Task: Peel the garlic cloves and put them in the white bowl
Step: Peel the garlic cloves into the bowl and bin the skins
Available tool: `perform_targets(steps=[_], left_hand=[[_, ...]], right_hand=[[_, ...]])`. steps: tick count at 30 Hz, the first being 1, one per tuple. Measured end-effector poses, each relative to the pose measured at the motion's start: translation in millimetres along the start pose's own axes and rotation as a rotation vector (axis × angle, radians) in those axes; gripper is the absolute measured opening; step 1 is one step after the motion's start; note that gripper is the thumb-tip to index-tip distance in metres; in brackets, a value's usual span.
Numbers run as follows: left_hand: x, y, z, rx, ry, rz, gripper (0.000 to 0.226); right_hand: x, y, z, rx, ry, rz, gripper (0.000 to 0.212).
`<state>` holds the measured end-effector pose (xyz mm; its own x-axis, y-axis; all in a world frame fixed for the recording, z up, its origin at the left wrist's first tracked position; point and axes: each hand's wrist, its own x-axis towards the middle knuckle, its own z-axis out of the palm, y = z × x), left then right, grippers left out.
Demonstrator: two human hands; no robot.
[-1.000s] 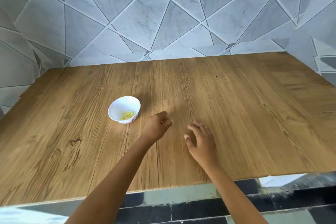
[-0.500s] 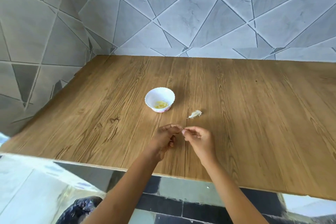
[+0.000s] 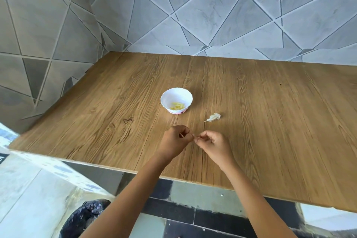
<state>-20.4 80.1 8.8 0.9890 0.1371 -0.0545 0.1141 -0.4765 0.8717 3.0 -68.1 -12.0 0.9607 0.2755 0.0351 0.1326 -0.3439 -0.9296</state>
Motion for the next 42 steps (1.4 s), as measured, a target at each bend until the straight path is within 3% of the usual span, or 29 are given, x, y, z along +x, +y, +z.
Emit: perform_targets(steps=[5,12,15,17,21,27,33,42], left_hand=[[2.7,4.8,-2.5,0.079,-0.087,0.019,0.030],[4.1,2.0,-2.8,0.124,-0.123,0.011,0.029],[1.6,2.0,-4.5,-0.055,-0.178,-0.063,0.025],[0.3,1.7,-6.2,-0.173,-0.198,-0.113,0.027],[1.6,-1.0,-8.5,-0.148,-0.129,-0.120,0.027],[3.3,-13.0,-10.9,0.304,-0.020,0.040,0.018],[2.4,-11.0,-12.5,0.256,-0.055,0.086,0.011],[5.5,-16.6,-19.3,0.079,-0.053,0.051,0.005]], right_hand=[[-1.6,4.1,0.3,-0.098,0.080,-0.148,0.006],[-4.7,6.3,2.6,-0.305,0.197,-0.345,0.011],[-2.7,8.7,3.5,-0.169,0.135,-0.274,0.011],[-4.0,5.7,4.4,-0.010,0.047,-0.132,0.013],[-8.5,2.6,5.2,0.260,-0.021,0.120,0.015],[-6.5,-1.6,4.0,0.260,-0.031,0.145,0.024],[-3.5,-2.1,9.8,0.169,0.017,0.177,0.032],[-0.9,-2.8,10.5,0.187,-0.008,0.097,0.018]])
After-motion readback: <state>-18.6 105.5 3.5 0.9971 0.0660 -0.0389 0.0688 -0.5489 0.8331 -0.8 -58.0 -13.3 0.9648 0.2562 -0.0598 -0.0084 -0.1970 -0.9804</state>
